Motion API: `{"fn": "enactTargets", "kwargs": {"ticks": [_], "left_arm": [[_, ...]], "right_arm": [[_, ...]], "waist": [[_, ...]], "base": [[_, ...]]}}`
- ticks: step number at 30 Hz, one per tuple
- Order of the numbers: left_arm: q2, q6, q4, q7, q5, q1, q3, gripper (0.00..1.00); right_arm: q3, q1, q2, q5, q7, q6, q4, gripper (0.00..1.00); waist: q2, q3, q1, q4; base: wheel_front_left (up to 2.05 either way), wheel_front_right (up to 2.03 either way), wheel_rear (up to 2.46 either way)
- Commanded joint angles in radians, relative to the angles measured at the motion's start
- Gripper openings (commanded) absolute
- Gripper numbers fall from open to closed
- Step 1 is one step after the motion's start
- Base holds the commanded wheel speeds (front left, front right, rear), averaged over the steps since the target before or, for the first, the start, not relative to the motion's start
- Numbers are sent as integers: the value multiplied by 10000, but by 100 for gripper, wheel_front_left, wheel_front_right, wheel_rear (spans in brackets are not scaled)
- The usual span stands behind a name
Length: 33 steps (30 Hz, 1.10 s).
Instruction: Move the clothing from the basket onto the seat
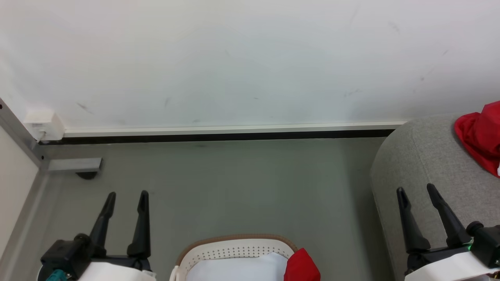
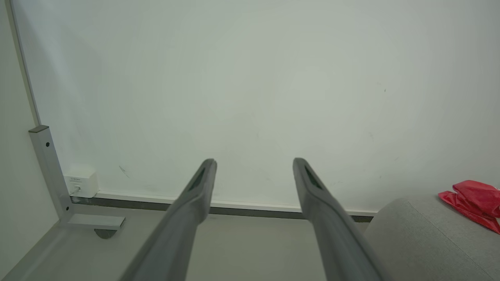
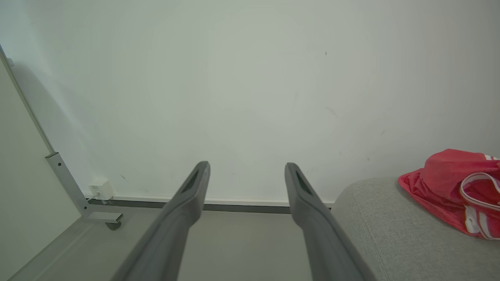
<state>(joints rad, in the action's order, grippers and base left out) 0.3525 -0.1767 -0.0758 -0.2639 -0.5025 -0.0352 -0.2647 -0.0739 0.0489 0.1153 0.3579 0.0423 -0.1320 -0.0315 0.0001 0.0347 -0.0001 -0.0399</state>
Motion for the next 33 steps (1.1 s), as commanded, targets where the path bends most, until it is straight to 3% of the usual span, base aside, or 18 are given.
{"fn": "enactTargets", "kwargs": {"ticks": [1, 21, 33], "left_arm": [[-146, 126, 60, -6, 190, 162, 138, 100], [-1079, 1149, 496, -8, 1023, 295, 1056, 100], [-1249, 1859, 1070, 175, 1300, -860, 256, 100]], "right_arm": [[-20, -161, -95, -134, 147, 25, 49, 100], [-360, 160, -339, -332, 196, 25, 80, 100], [37, 852, -256, -270, 435, 25, -9, 100]], "waist": [[-1, 3, 1, 19], [-1, 131, 1, -173], [-1, 1499, 1, -605]], "base": [[0, 0, 0], [0, 0, 0], [0, 0, 0]]}}
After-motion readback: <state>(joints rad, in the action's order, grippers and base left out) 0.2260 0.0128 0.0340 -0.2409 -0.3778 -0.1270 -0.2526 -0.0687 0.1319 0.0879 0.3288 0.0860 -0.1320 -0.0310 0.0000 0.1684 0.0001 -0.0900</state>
